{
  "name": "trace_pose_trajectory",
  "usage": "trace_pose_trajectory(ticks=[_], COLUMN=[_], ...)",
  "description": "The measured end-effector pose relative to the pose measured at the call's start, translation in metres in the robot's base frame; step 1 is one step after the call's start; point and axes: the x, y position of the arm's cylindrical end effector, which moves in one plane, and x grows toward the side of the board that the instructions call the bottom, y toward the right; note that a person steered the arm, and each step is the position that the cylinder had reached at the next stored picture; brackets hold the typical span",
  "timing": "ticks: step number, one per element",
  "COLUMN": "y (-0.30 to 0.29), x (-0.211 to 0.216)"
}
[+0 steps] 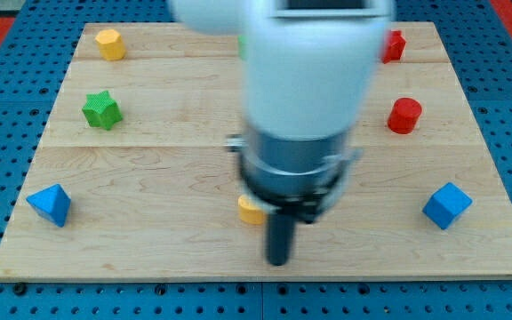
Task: Move the yellow heart slightly right
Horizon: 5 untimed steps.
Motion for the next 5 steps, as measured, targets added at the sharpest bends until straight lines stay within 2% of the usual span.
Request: trace_pose_trajectory(ticks=[1,2,4,5], y=[-0.069,-0.058,0.109,0.093], x=[-0.012,-0.041,-0.056,-0.056])
